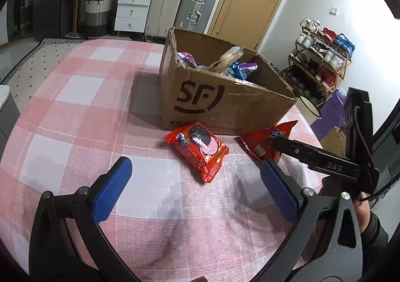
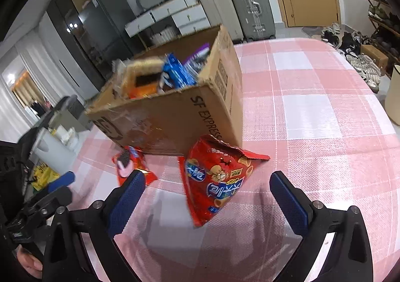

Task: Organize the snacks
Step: 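Grasp the red triangular snack bag with the right gripper and lift it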

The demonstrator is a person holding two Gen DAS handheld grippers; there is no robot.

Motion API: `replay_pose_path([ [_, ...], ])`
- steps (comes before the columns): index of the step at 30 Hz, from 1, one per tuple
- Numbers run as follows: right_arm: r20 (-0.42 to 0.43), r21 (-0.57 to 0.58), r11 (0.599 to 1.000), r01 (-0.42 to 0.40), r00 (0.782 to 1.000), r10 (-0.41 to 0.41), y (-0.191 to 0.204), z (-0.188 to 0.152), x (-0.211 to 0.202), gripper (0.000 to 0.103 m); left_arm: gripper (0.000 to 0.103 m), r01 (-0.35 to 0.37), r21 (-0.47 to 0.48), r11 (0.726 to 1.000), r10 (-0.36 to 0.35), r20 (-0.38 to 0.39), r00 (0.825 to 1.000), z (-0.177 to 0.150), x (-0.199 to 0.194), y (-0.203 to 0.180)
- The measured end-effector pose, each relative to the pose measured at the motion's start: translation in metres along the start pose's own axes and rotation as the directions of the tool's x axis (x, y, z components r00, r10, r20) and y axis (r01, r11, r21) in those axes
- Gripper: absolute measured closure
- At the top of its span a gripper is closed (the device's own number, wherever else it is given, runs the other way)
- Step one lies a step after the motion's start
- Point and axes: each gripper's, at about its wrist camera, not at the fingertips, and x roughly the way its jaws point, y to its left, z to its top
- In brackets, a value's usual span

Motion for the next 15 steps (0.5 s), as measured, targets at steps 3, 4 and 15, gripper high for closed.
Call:
replay_pose_path([
  [3, -0.022, 0.012, 1.0, -0.018, 1.0, 0.019, -0.003, 0.002, 0.01, 0.016, 0.001, -0.001, 0.001, 1.0, 0.001, -0.008, 1.0, 0.001, 0.005, 0.0],
  [4, -0.028, 0.012, 1.0, -0.017, 0.999, 0.018, -0.003, 0.003, 0.013, 0.017, 0.001, -0.002, 0.002, 1.0, 0.002, -0.01, 1.0, 0.0, 0.007, 0.0],
  [15, -0.035, 0.076, 0.996, -0.047, 0.998, 0.05, -0.018, 0.005, 0.028, 0.049, 0.001, -0.013, -0.013, 1.0, 0.012, -0.035, 0.999, -0.003, 0.01, 0.003],
])
